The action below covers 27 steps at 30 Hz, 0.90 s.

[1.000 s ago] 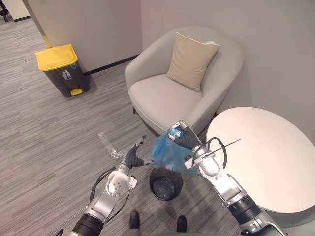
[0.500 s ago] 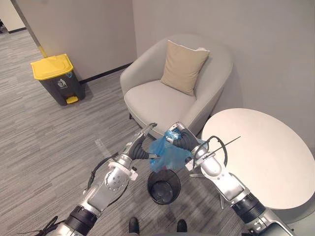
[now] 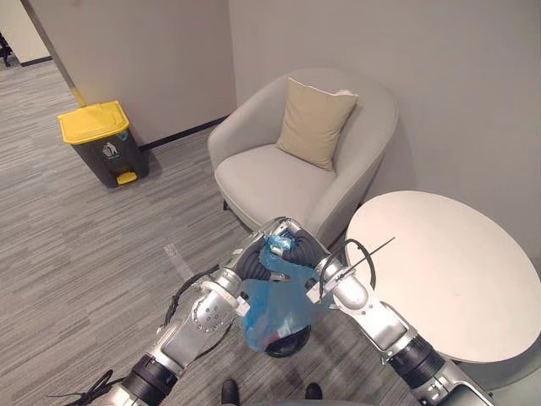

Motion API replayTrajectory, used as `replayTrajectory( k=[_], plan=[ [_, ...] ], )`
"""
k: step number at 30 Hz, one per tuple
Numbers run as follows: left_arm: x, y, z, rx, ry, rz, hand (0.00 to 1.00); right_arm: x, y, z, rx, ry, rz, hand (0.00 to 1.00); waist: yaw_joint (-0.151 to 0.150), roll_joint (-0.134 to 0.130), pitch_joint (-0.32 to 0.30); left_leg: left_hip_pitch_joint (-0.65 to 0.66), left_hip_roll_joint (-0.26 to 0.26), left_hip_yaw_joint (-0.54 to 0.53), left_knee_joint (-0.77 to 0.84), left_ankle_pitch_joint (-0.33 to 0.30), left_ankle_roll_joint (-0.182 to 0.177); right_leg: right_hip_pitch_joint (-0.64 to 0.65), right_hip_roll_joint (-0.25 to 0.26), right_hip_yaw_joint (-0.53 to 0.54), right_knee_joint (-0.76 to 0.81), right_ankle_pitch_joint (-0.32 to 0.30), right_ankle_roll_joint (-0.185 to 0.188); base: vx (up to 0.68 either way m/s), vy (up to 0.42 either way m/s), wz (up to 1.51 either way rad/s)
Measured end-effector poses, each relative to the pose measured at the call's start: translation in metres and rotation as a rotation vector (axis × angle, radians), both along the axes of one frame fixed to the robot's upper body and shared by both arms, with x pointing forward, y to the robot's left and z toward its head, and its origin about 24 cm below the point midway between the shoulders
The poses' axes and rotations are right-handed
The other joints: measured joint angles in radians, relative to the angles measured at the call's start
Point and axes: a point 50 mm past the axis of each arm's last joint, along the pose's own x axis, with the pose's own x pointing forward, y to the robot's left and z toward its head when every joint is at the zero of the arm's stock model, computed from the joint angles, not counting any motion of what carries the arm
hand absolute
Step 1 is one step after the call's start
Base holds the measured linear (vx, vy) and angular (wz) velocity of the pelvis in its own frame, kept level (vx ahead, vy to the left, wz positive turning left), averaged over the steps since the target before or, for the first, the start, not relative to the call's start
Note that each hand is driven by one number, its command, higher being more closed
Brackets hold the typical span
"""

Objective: Gather rubbish on tea table into small bin, then transfer packed bag to large trash can.

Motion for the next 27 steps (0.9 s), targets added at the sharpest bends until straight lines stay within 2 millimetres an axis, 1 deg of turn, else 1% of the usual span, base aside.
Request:
replayTrajectory(
  k=[2,5,7,9,12,17,20,21,23,25,27],
  plan=[
    [0.000,0.000,-0.005,0.004,0.025,0.004,0.00,0.000,0.000,0.000,0.001,0.001,-0.001,1.00,0.000,0.000,0.000,0.000,0.000,0.000,0.000,0.000,0.000,0.000,0.000,0.000,0.000,0.000,0.000,0.00,0.000,0.00],
    [-0.001,-0.001,-0.016,0.034,0.076,-0.008,0.00,-0.001,0.008,0.003,0.036,0.000,0.010,1.00,0.000,0.000,0.000,0.000,0.001,0.001,0.000,0.000,0.000,-0.001,0.001,0.001,0.000,0.000,-0.001,0.00,0.000,0.00],
    [-0.004,-0.003,-0.021,0.049,0.102,-0.021,0.00,-0.003,0.013,0.011,0.073,-0.020,0.028,1.00,0.000,-0.001,0.000,0.000,0.000,0.001,0.000,0.000,0.000,-0.001,0.001,0.001,0.000,0.000,-0.001,0.00,0.000,0.00],
    [-0.007,-0.006,-0.024,0.035,0.117,-0.014,0.00,-0.008,0.020,0.026,0.142,-0.053,0.060,1.00,0.000,-0.002,-0.001,0.002,-0.001,0.003,0.000,0.000,0.000,-0.006,0.001,0.003,0.000,-0.001,0.001,0.00,0.000,0.00],
    [-0.008,-0.007,-0.025,0.015,0.126,-0.001,0.00,-0.010,0.026,0.036,0.198,-0.068,0.087,1.00,0.000,-0.012,-0.011,0.003,-0.002,0.003,0.000,0.000,0.000,-0.005,0.000,0.002,0.000,-0.002,0.001,0.00,0.000,0.00],
    [-0.007,-0.008,-0.024,-0.007,0.128,0.019,0.00,-0.010,0.029,0.038,0.259,-0.032,0.110,1.00,0.002,-0.017,-0.019,0.013,-0.004,0.004,-0.006,0.000,0.000,-0.005,-0.003,0.003,0.020,-0.016,0.006,0.00,0.000,0.00],
    [-0.007,-0.011,-0.023,-0.011,0.117,0.025,0.00,-0.012,0.037,0.042,0.304,-0.013,0.143,1.00,0.002,-0.017,-0.020,0.018,-0.002,0.006,-0.006,-0.001,-0.001,-0.006,-0.003,0.003,0.030,-0.030,0.004,0.00,0.000,0.00],
    [-0.006,-0.014,-0.022,-0.018,0.107,0.033,1.00,-0.013,0.040,0.043,0.314,-0.011,0.159,1.00,0.002,-0.018,-0.022,0.019,-0.002,0.006,-0.006,-0.002,-0.002,-0.006,-0.003,0.004,0.031,-0.031,0.003,0.00,0.000,0.00],
    [-0.006,-0.019,-0.021,-0.043,0.096,0.049,1.00,-0.017,0.047,0.046,0.331,-0.003,0.197,1.00,0.002,-0.020,-0.024,0.018,-0.001,0.006,-0.006,-0.002,-0.002,-0.006,-0.002,0.004,0.031,-0.031,0.003,0.00,0.000,0.00],
    [-0.005,-0.024,-0.029,-0.057,0.115,0.088,1.00,-0.020,0.051,0.048,0.358,0.009,0.223,1.00,0.002,-0.022,-0.030,0.018,-0.001,0.007,-0.006,-0.002,-0.002,-0.007,-0.002,0.005,0.031,-0.031,0.003,0.00,0.000,0.00],
    [-0.004,-0.024,-0.033,-0.058,0.130,0.106,1.00,-0.021,0.053,0.048,0.367,0.016,0.231,1.00,0.002,-0.022,-0.033,0.018,-0.001,0.008,-0.006,-0.002,-0.003,-0.008,-0.002,0.007,0.030,-0.031,0.003,0.00,0.000,0.00]
  ],
)
